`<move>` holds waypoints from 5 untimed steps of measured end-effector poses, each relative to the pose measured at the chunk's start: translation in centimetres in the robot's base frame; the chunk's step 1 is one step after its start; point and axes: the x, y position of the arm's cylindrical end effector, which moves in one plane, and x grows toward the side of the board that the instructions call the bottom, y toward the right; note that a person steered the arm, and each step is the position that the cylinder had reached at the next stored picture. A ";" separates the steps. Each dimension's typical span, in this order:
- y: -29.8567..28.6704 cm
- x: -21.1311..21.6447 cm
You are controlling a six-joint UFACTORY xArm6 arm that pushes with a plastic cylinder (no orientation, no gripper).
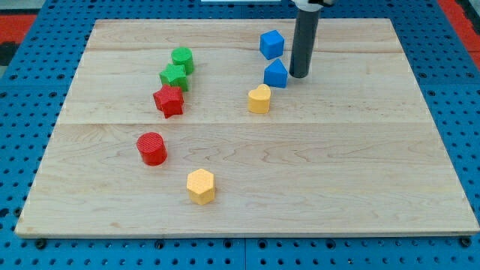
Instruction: Move the blue cube above the blue triangle
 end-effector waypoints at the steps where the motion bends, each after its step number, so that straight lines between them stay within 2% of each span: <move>1: -0.2 0.1; 4: -5.0 -0.2; 5: -0.8 -3.0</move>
